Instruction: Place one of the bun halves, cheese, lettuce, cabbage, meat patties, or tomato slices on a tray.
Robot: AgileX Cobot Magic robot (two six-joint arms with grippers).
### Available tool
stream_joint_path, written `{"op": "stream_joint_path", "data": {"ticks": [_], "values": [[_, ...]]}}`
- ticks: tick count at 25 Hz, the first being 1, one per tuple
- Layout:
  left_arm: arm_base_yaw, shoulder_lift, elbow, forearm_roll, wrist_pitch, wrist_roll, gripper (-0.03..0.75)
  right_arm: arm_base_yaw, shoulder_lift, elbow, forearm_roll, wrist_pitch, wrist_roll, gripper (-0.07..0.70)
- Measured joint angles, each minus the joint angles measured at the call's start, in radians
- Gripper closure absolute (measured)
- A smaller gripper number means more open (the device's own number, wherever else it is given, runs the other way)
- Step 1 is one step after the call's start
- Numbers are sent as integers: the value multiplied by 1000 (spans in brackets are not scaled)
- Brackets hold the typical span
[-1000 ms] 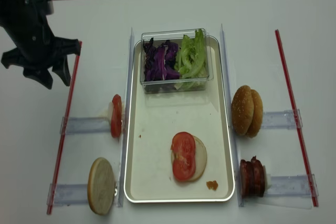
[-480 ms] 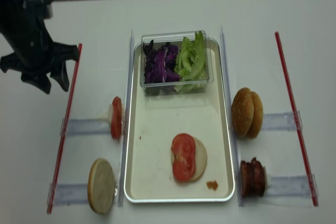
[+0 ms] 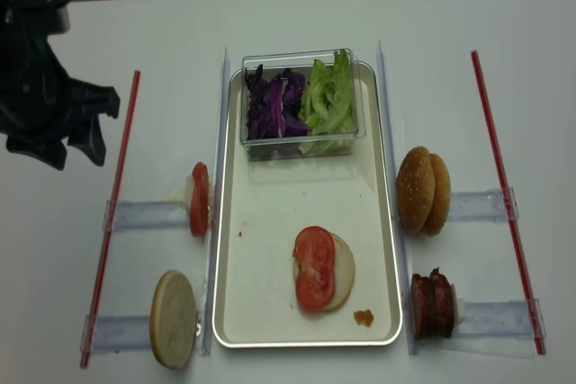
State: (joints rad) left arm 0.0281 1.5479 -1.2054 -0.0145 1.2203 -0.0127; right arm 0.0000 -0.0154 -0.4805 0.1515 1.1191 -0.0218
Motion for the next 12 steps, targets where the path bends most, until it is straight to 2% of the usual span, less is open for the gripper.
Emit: {"op": "stream_joint_path", "data": {"ticks": [12], "values": [[0,-257,143,0,5,42,283,0,0,0,0,0,-5,178]]}}
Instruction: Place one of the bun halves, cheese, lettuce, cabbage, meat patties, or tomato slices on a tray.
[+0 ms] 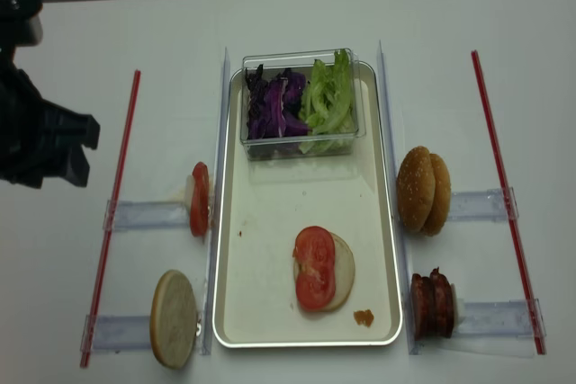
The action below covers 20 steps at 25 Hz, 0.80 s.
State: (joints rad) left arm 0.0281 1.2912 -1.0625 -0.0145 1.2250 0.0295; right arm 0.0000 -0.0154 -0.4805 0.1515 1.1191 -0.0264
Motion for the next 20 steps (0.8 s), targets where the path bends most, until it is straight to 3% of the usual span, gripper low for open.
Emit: {"op": "stream_joint_path", "data": {"ticks": [12,20], "values": [[0,-204,171,-35,-4,22,283,0,0,0,0,0,2,178],[0,-326,209,-37,-7,30,283,0,0,0,0,0,3,178]]}}
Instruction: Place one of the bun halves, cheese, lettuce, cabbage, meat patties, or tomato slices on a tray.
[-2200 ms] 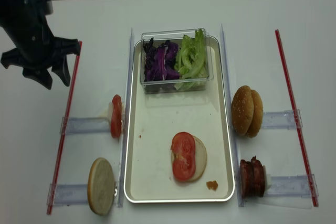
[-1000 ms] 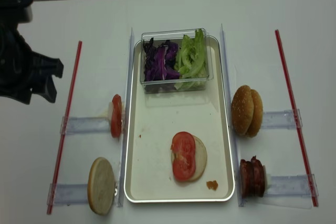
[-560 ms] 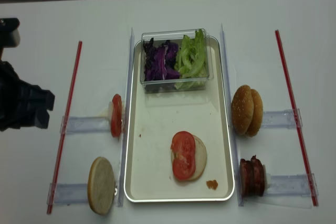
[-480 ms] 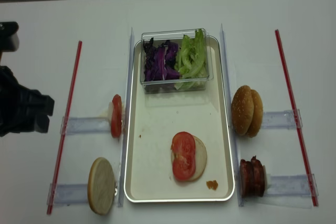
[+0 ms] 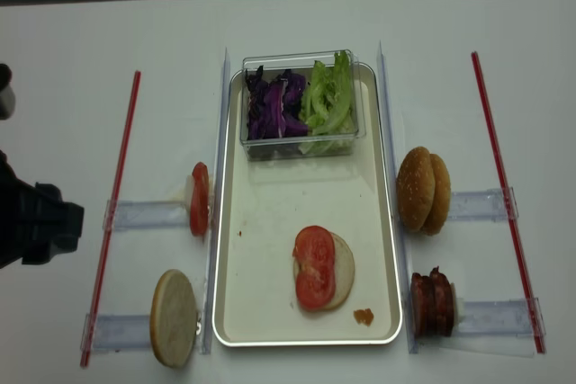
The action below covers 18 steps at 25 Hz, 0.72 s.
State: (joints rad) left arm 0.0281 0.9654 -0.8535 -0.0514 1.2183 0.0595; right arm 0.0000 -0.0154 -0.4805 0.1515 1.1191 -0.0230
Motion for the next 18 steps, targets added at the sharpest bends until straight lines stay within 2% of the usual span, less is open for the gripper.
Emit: {"op": "stream_joint_path", "data": {"ticks": [18], "values": [[0,-288,204,-4,-13,0,283,0,0,0,0,0,0,178]]}}
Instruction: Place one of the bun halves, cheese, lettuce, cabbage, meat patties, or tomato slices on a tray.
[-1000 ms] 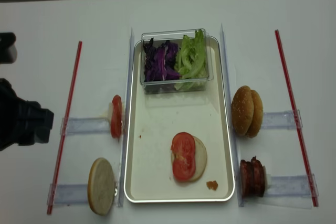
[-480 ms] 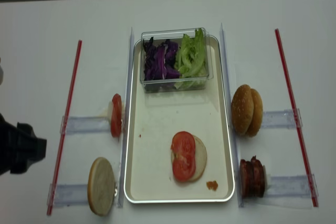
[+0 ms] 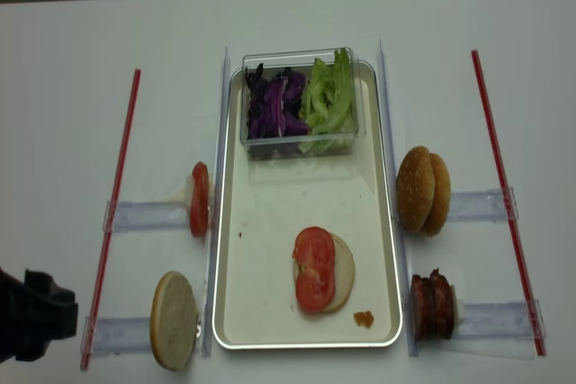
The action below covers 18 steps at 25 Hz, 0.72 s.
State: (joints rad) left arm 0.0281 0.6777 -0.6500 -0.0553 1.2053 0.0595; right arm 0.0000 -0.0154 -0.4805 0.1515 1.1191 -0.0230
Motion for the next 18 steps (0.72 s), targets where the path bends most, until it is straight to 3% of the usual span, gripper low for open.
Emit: {"op": "stream_joint_path", "data": {"ticks": [18], "values": [[0,-205,124,-20,-23,0,283,0,0,0,0,0,0,178]]}}
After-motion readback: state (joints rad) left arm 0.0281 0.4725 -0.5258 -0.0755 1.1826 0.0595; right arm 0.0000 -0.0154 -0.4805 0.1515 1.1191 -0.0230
